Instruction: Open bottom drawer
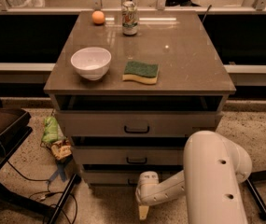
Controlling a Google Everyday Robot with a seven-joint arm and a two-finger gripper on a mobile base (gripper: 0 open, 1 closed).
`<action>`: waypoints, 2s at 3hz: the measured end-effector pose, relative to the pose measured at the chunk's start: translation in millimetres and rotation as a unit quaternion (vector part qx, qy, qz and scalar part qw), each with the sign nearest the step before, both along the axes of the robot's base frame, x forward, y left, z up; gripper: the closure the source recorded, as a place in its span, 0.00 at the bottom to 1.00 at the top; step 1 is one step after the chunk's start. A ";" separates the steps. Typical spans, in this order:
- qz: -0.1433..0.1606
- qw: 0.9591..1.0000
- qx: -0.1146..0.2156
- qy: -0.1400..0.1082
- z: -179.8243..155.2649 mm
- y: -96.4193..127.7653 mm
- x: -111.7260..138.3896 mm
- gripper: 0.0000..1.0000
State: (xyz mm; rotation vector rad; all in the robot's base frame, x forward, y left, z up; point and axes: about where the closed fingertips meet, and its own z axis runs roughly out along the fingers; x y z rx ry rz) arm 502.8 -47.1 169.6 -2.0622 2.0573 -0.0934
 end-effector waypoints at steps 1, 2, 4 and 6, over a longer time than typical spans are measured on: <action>-0.004 1.000 0.002 0.001 -17.6 -0.5 8.0 0.00; 0.010 1.000 0.007 0.008 -39.7 15.5 15.5 0.00; 0.031 0.999 0.002 0.020 -54.6 33.7 14.9 0.26; 0.032 0.999 0.002 0.022 -56.6 33.9 12.7 0.73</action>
Offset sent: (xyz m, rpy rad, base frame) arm 0.0252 0.0301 -0.0522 0.0360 0.0137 0.0358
